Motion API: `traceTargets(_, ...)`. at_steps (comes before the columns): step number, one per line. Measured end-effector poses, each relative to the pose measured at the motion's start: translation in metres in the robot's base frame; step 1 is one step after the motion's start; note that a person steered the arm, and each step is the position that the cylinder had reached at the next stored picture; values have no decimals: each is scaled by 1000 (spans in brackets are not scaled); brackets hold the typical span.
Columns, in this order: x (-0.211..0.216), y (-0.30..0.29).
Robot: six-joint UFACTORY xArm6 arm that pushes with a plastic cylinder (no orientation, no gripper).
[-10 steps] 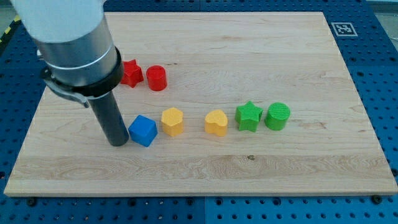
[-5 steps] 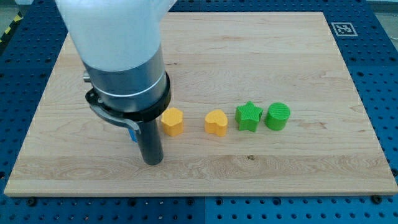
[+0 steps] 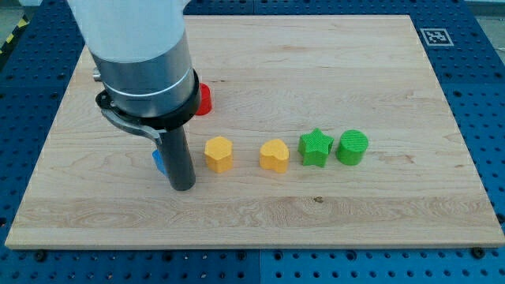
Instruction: Drag the blue cube to the center of the board
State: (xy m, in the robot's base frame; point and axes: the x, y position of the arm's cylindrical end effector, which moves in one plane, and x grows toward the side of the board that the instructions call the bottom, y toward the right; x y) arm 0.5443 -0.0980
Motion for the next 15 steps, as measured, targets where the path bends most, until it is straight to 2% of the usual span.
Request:
traceTargets(2,-27,-12)
traceTargets(4,-27,-89)
traceTargets(6,-52,-140)
traceTargets(13,-56,4)
traceTargets(15,-86,42)
